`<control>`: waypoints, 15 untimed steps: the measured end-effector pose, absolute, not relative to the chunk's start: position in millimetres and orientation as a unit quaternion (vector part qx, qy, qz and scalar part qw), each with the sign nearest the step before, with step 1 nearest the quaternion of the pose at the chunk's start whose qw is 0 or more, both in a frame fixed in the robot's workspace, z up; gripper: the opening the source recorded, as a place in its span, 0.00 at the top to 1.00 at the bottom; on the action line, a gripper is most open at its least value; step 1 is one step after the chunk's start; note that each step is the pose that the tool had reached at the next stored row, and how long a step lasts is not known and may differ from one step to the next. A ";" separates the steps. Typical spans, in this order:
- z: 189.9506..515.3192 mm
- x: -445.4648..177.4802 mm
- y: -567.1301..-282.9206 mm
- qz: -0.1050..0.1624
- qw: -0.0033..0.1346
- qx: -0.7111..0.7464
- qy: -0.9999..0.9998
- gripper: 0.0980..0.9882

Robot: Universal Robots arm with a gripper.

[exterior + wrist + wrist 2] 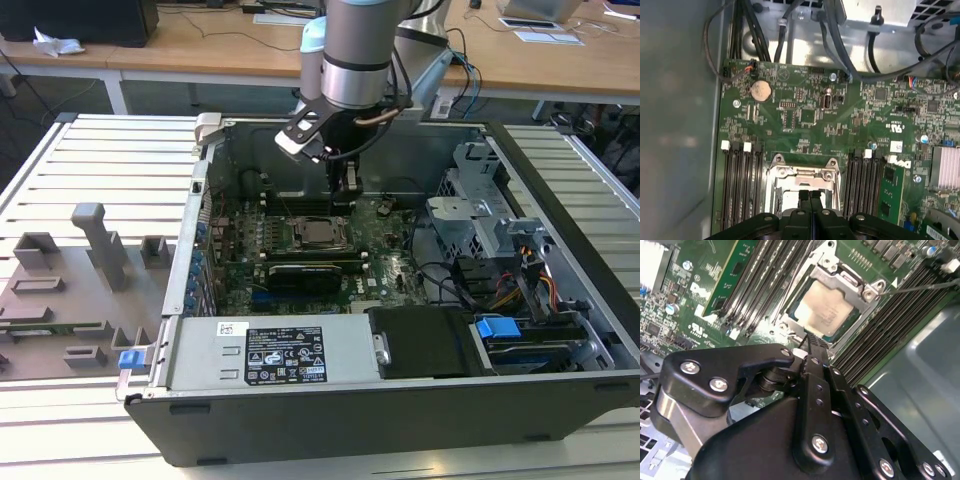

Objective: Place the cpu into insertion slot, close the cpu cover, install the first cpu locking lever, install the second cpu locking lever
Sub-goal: 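Close the cpu cover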

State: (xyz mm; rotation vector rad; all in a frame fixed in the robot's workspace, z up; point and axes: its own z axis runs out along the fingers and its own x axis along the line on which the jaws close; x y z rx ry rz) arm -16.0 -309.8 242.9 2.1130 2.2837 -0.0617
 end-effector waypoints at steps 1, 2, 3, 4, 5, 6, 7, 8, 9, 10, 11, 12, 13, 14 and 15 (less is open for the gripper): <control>242.7 -18.0 -309.8 -0.020 0.015 0.679 0.734 0.99; 242.6 -19.4 -309.8 -0.020 0.015 0.679 0.734 0.99; 242.5 -20.9 -309.8 -0.020 0.015 0.679 0.734 0.99; 242.4 -22.4 -309.8 -0.020 0.015 0.679 0.734 0.99; 242.3 -23.9 -309.7 -0.020 0.015 0.679 0.734 0.99; 242.2 -25.4 -309.7 -0.020 0.015 0.679 0.734 0.99; 242.1 -27.8 -309.8 -0.020 0.015 0.679 0.734 0.99; 242.0 -29.2 -309.8 -0.020 0.015 0.679 0.734 0.99; 241.8 -31.5 -309.8 -0.020 0.015 0.679 0.734 0.99; 241.7 -32.7 -309.8 -0.020 0.015 0.679 0.734 0.99; 241.4 -33.8 -309.8 -0.020 0.015 0.679 0.734 0.99; 240.8 -34.7 -309.8 -0.020 0.015 0.679 0.734 0.99; 239.9 -35.7 -309.8 -0.020 0.015 0.679 0.734 0.99; 238.6 -37.0 -309.8 -0.020 0.015 0.679 0.734 0.99; 237.5 -38.3 -309.8 -0.020 0.015 0.679 0.734 0.99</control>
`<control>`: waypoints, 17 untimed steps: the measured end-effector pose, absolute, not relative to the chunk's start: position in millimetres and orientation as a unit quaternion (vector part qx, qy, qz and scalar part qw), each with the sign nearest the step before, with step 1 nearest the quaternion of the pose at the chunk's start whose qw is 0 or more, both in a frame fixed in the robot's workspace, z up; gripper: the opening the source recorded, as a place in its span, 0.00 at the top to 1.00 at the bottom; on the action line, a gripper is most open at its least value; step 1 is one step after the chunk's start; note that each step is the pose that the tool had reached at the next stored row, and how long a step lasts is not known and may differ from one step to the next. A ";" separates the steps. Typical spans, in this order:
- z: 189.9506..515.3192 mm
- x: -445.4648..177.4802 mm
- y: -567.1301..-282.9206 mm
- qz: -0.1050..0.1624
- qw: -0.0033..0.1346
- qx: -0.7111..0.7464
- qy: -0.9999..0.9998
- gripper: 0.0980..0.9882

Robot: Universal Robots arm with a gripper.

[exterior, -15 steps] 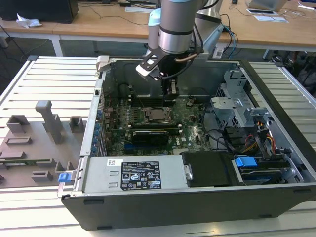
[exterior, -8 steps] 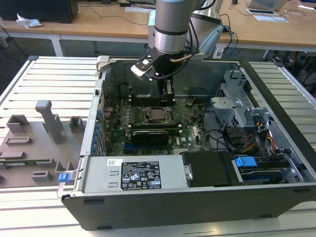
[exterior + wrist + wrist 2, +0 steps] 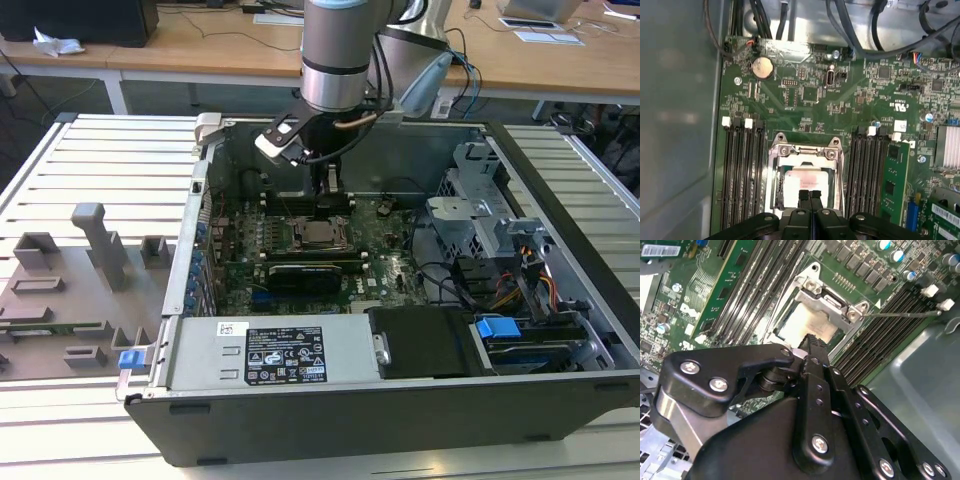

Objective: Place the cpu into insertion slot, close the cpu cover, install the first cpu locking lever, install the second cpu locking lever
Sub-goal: 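Close the cpu cover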

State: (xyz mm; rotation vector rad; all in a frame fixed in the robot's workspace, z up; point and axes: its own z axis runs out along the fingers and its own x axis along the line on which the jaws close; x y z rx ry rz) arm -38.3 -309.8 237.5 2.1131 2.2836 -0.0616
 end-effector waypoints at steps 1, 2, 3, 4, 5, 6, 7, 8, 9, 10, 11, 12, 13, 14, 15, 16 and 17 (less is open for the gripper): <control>235.4 -40.7 -309.8 -0.020 0.015 0.679 0.734 0.99; 232.2 -44.2 -309.8 -0.020 0.015 0.679 0.734 0.99; 228.3 -49.4 -309.8 -0.020 0.015 0.679 0.734 0.99; 225.8 -53.2 -309.8 -0.020 0.015 0.679 0.734 0.99; 224.2 -55.4 -309.8 -0.020 0.015 0.679 0.734 0.99; 221.7 -59.3 -309.8 -0.020 0.015 0.679 0.734 0.99; 220.4 -61.9 -309.8 -0.020 0.015 0.679 0.734 0.99; 219.5 -64.5 -309.8 -0.020 0.015 0.679 0.734 0.99; 218.8 -66.1 -309.8 -0.020 0.015 0.679 0.734 0.99; 217.8 -67.5 -309.7 -0.020 0.015 0.679 0.734 0.99; 216.2 -69.1 -309.8 -0.020 0.015 0.679 0.734 0.99; 214.3 -70.2 -309.8 -0.020 0.015 0.679 0.734 0.99; 213.4 -70.6 -309.8 -0.020 0.015 0.679 0.734 0.99; 212.4 -70.9 -309.8 -0.020 0.015 0.679 0.734 0.99; 211.1 -71.2 -309.8 -0.020 0.015 0.679 0.734 0.99; 209.7 -71.3 -309.8 -0.020 0.015 0.679 0.734 0.99; 208.9 -71.4 -309.8 -0.020 0.015 0.679 0.734 0.99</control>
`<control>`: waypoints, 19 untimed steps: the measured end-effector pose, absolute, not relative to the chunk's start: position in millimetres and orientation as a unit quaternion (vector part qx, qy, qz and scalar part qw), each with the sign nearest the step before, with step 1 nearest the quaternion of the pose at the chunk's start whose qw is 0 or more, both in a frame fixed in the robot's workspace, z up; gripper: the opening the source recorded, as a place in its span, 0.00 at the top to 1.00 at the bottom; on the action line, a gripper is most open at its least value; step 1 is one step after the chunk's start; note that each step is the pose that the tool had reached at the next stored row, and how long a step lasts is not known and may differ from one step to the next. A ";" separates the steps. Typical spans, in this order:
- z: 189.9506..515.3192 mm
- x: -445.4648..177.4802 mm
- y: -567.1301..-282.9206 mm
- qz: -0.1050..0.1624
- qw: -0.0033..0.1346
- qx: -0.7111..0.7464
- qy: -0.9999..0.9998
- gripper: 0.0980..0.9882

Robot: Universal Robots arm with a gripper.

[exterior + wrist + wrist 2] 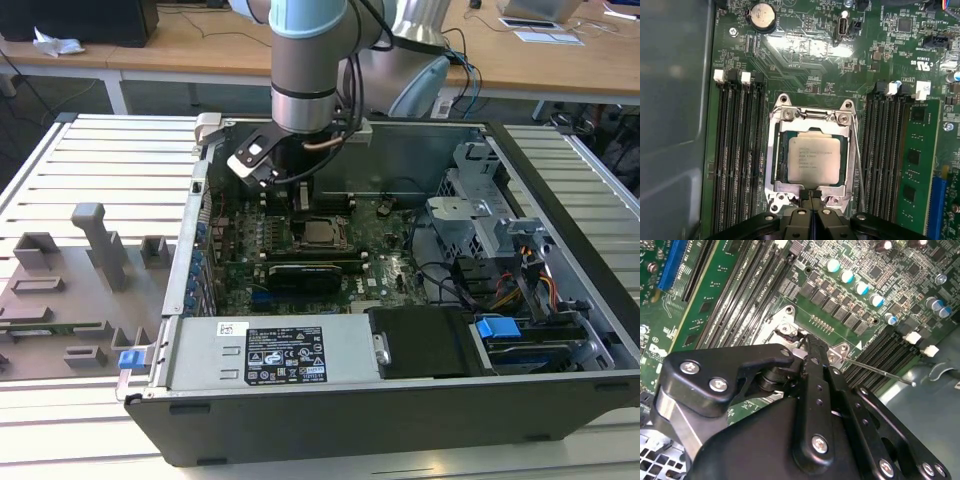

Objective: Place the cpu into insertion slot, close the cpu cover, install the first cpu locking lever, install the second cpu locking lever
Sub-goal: 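Close the cpu cover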

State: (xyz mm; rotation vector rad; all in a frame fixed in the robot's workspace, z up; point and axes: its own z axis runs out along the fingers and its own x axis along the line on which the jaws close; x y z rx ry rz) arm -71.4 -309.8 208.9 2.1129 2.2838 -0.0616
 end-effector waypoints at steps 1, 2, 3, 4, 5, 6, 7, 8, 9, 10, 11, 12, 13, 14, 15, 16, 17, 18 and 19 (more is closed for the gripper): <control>207.9 -71.4 -309.8 -0.020 0.015 0.679 0.734 0.99; 207.2 -71.5 -309.8 -0.020 0.015 0.679 0.734 0.99; 206.7 -71.5 -309.8 -0.020 0.015 0.679 0.734 0.99; 206.2 -71.5 -309.8 -0.020 0.015 0.679 0.734 0.99; 206.1 -70.9 -309.8 -0.020 0.015 0.679 0.734 0.99; 206.0 -69.0 -309.7 -0.020 0.015 0.679 0.734 0.99; 206.1 -67.1 -309.7 -0.020 0.015 0.678 0.734 0.99; 206.1 -61.9 -309.8 -0.020 0.015 0.678 0.734 0.99; 206.1 -57.1 -309.8 -0.020 0.015 0.678 0.734 0.99; 206.1 -54.7 -309.8 -0.020 0.015 0.678 0.734 0.99; 206.1 -52.5 -309.8 -0.020 0.015 0.678 0.735 0.99; 206.1 -49.7 -309.8 -0.020 0.015 0.678 0.735 0.99; 206.1 -46.7 -309.8 -0.020 0.015 0.678 0.734 0.99; 206.1 -39.1 -309.9 -0.020 0.015 0.678 0.735 0.99; 206.6 -34.9 -309.9 -0.020 0.015 0.678 0.735 0.99; 207.6 -33.5 -310.0 -0.020 0.015 0.678 0.735 0.99; 212.8 -32.4 -309.9 -0.020 0.015 0.678 0.735 0.99; 215.7 -32.4 -309.9 -0.020 0.015 0.678 0.735 0.99; 219.3 -32.4 -309.9 -0.020 0.015 0.678 0.735 0.99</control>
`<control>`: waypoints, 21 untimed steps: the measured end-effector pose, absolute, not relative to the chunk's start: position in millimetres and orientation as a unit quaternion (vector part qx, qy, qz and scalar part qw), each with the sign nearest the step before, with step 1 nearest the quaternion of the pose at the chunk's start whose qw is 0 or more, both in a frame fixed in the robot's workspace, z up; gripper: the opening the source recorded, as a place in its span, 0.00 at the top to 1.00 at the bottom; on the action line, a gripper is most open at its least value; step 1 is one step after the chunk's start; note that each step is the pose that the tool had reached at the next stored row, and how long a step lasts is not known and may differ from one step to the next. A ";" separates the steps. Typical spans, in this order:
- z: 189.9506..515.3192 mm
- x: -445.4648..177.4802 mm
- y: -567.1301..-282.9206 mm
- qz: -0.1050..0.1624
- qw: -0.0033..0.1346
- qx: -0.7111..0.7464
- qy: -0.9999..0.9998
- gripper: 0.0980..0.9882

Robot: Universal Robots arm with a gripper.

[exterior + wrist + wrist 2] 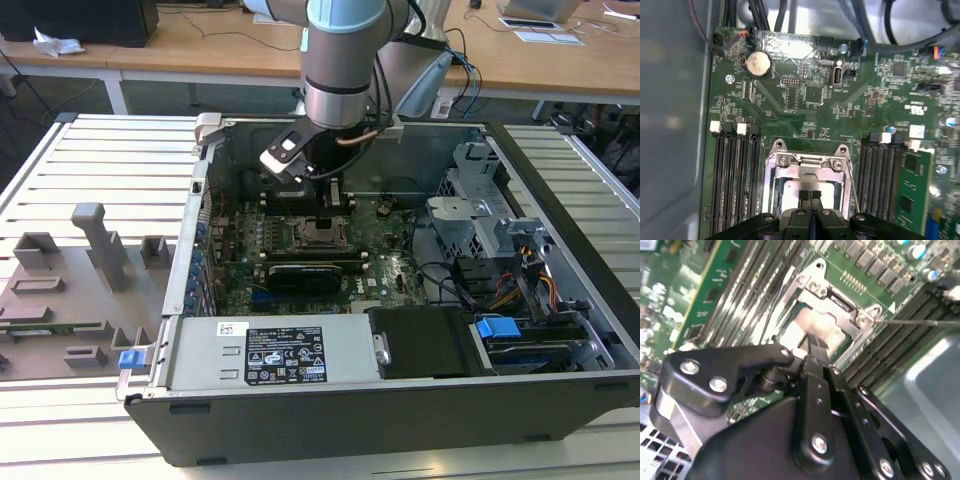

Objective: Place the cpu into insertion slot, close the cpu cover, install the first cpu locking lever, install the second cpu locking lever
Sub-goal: 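Close the cpu cover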

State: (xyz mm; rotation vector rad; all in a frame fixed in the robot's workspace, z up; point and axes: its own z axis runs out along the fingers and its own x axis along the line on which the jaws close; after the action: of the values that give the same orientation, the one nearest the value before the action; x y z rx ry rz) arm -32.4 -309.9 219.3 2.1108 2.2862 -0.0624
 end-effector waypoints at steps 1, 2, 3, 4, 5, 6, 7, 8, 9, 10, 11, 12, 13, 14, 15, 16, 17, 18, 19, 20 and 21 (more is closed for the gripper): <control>223.6 -32.3 -309.9 -0.020 0.015 0.678 0.735 0.99; 226.4 -32.3 -309.9 -0.020 0.015 0.678 0.735 0.99; 229.0 -32.3 -309.9 -0.020 0.015 0.678 0.735 0.99; 230.4 -32.2 -309.9 -0.020 0.015 0.678 0.735 0.99; 231.8 -32.3 -309.9 -0.020 0.015 0.678 0.735 0.99; 233.2 -32.3 -309.9 -0.020 0.015 0.678 0.735 0.99; 235.6 -32.3 -309.9 -0.020 0.015 0.678 0.735 0.99; 236.9 -32.3 -309.9 -0.020 0.015 0.678 0.735 0.99; 237.8 -32.3 -309.9 -0.020 0.015 0.678 0.735 0.99; 238.7 -32.3 -309.9 -0.020 0.015 0.678 0.735 0.99; 240.3 -32.2 -309.9 -0.020 0.015 0.678 0.735 0.99; 242.3 -32.3 -309.9 -0.020 0.015 0.678 0.735 0.99; 244.1 -32.2 -309.9 -0.020 0.015 0.678 0.735 0.99; 245.7 -32.2 -309.9 -0.020 0.015 0.678 0.735 0.99; 247.0 -32.2 -309.9 -0.020 0.015 0.678 0.735 0.99; 248.0 -32.2 -309.9 -0.020 0.015 0.678 0.735 0.99; 249.0 -32.1 -309.9 -0.020 0.015 0.678 0.735 0.99; 250.1 -32.1 -309.9 -0.020 0.015 0.678 0.735 0.99; 250.9 -32.1 -309.9 -0.020 0.015 0.678 0.735 0.99; 252.6 -32.1 -309.9 -0.020 0.015 0.678 0.735 0.99; 254.3 -32.1 -309.9 -0.020 0.015 0.678 0.735 0.99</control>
State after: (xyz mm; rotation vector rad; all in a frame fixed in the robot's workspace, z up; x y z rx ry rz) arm -32.1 -309.9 254.3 2.1106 2.2865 -0.0624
